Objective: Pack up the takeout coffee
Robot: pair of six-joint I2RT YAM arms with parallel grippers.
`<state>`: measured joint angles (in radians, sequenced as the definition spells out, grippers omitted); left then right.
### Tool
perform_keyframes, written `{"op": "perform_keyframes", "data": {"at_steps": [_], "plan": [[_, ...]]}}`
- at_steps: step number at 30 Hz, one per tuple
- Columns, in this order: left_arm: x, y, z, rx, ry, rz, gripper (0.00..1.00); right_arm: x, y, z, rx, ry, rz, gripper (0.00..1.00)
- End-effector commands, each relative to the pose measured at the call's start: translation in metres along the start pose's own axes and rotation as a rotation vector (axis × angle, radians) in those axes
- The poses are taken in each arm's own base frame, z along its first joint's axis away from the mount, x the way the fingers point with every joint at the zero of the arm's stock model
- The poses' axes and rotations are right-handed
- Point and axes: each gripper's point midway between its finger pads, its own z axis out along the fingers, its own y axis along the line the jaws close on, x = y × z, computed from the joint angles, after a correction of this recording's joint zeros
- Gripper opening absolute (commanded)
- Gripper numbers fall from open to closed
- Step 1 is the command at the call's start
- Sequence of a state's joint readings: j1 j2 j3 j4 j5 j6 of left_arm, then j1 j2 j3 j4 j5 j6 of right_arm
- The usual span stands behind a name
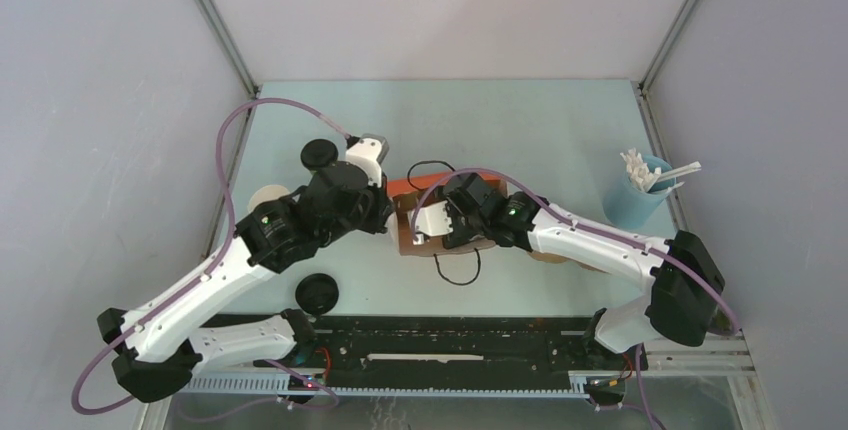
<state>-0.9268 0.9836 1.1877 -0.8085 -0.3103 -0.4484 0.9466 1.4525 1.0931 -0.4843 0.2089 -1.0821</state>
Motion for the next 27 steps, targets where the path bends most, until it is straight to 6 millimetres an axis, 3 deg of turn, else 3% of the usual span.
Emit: {"op": "perform_keyframes", "data": {"at_steps": [1,7,15,20,27], "plan": [[-0.024,-0.012,-0.015,0.075,-0.019,-0.069,0.00,-0.008,-0.009,-0.019,0.029,-0.004,0.030,0.58],[-0.018,-0.020,-0.020,0.133,0.036,-0.106,0.00,-0.017,-0.002,-0.032,-0.005,-0.024,0.022,0.58],[-0.007,-0.030,-0.025,0.186,0.122,-0.105,0.00,-0.032,0.020,-0.050,-0.121,-0.046,0.035,0.58],[-0.001,-0.030,-0.029,0.182,0.170,-0.109,0.00,-0.035,0.035,-0.051,-0.179,-0.033,0.049,0.58],[0.004,-0.025,-0.028,0.141,0.226,-0.126,0.00,-0.033,0.035,-0.039,-0.197,-0.022,0.041,0.58]]}}
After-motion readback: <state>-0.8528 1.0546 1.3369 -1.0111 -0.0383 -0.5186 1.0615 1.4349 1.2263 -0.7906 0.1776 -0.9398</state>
